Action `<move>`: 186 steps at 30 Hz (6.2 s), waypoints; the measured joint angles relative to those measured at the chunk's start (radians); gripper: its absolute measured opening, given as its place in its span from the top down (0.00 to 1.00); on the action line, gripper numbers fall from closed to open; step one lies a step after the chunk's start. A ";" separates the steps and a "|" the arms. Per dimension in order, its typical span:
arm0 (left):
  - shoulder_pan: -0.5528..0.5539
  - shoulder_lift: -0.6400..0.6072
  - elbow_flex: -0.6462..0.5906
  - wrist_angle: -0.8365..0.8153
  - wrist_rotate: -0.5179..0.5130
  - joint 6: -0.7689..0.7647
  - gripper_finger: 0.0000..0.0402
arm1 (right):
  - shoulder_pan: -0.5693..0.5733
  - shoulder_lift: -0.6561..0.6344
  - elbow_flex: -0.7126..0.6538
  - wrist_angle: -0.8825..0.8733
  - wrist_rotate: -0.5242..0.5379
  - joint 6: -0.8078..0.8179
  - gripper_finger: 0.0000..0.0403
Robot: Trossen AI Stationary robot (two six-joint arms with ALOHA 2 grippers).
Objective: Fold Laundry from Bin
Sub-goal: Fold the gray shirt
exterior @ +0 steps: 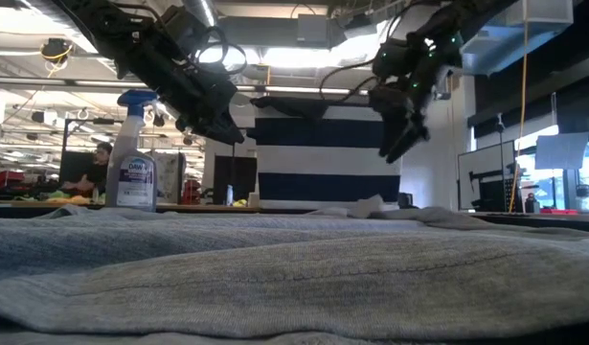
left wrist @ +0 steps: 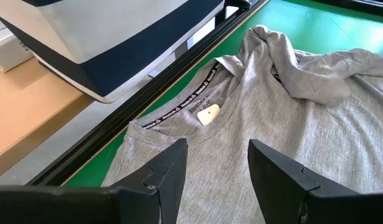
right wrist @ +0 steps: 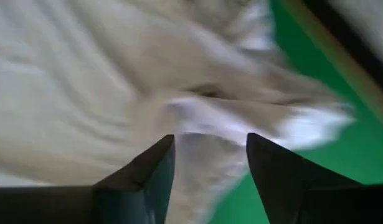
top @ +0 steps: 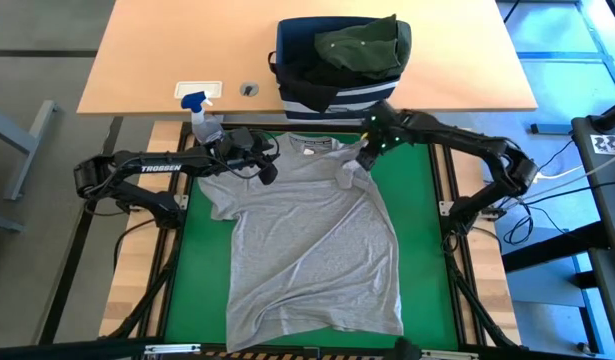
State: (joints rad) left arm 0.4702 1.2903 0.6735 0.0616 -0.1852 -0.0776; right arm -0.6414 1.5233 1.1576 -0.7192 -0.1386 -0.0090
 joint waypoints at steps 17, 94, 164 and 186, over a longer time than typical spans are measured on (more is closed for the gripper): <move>0.000 0.000 0.000 0.000 -0.008 0.000 0.59 | -0.200 0.095 -0.250 0.256 0.019 0.055 0.46; -0.007 0.000 0.000 0.001 0.049 -0.020 0.59 | 0.114 0.197 -0.207 0.673 -0.160 0.483 0.88; 0.033 0.784 0.925 -0.502 0.341 -0.282 0.99 | 0.020 -0.015 -0.256 0.330 0.191 0.055 0.44; -0.010 0.748 0.925 -0.473 0.383 -0.261 0.98 | -0.144 0.228 -0.255 0.535 -0.053 0.034 0.44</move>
State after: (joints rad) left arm 0.4603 2.0388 1.5982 -0.4111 0.1976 -0.3382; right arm -0.7856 1.7512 0.9024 -0.1840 -0.1914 0.0246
